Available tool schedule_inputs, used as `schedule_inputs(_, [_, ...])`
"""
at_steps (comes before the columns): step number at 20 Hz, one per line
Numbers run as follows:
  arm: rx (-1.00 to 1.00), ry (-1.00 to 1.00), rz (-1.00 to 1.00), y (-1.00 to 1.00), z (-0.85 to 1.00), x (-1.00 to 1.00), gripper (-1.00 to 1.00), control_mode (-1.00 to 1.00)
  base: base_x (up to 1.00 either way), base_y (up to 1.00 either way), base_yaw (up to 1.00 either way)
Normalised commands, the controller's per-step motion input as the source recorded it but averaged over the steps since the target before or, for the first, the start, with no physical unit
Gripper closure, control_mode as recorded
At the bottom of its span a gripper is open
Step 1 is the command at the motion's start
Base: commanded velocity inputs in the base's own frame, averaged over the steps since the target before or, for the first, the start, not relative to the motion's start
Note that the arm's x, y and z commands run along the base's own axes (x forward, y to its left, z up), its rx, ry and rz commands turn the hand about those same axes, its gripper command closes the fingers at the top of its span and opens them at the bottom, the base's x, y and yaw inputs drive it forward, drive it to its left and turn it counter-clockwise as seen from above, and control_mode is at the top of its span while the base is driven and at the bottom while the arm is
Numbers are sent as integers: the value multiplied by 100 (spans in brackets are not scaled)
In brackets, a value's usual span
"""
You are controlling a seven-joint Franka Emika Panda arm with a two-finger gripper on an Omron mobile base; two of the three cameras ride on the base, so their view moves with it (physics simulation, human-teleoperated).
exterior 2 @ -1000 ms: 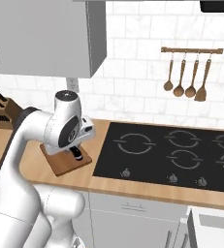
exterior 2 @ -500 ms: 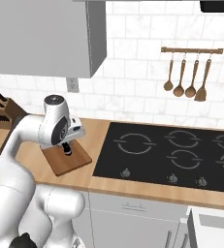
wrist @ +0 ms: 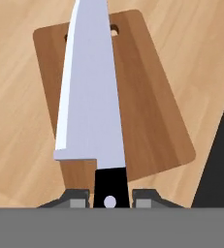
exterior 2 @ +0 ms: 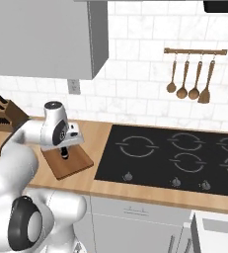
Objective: Pick up the knife from the drawer and place it on the cutting board. Then place the meat from the plate to the cutting board.
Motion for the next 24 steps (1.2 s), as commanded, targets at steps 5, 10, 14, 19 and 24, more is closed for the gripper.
schedule_inputs(5, [0, 8, -2, 0, -50, 26, 100, -100, 0, 0, 0])
schedule_inputs(10, [0, 1, 0, -1, -35, 15, 100, -100, 0, 0, 0])
schedule_inputs(14, [0, 0, 0, -1, -26, 21, 100, -100, 0, 0, 0])
schedule_inputs(19, [0, 1, 1, 0, -23, 5, 100, -100, 0, 0, 0])
schedule_inputs(24, [0, 1, 1, 0, -13, 0, -100, -100, 0, 0, 0])
